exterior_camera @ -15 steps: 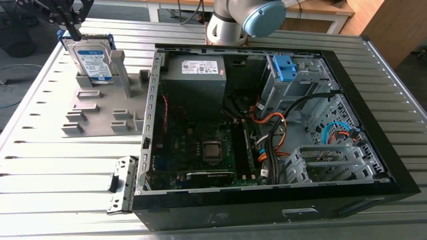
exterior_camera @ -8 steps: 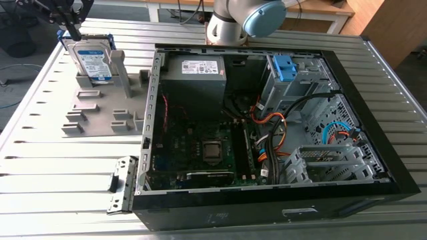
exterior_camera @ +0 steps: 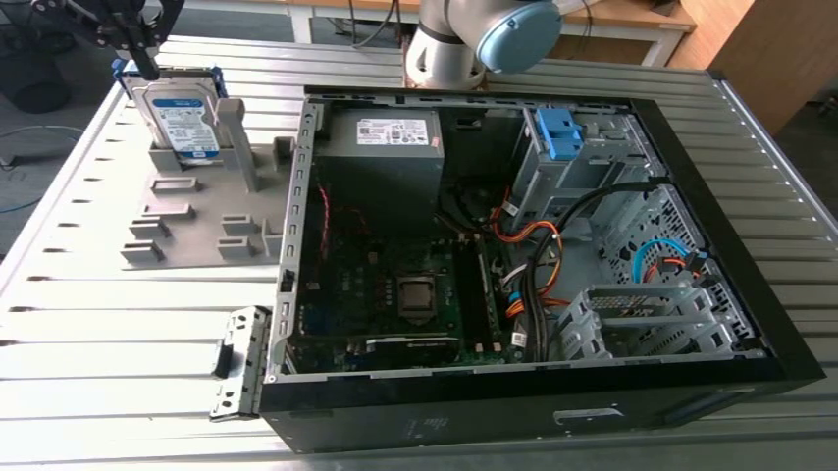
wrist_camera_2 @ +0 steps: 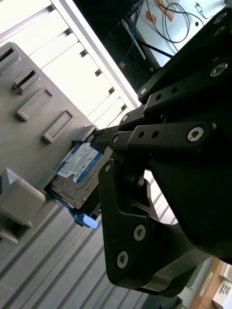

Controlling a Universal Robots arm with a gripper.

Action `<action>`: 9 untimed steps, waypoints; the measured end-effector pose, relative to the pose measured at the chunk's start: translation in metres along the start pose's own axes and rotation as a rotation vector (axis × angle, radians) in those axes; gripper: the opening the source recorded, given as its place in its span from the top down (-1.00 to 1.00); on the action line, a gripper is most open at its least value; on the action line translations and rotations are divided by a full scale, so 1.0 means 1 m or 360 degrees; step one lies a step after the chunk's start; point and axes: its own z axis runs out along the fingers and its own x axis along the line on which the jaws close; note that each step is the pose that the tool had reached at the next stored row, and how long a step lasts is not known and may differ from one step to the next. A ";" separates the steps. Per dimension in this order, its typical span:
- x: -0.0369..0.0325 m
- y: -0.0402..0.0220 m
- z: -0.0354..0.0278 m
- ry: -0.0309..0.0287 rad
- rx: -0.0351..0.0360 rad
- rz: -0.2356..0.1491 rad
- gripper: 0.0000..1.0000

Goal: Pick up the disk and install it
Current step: 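Pick up the disk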

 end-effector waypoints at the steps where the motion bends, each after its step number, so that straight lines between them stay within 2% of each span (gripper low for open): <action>1: 0.0000 0.0000 0.0000 0.00002 0.0000 -0.0005 0.79; 9: 0.0000 0.0000 0.0000 0.00013 -0.0001 -0.0047 0.79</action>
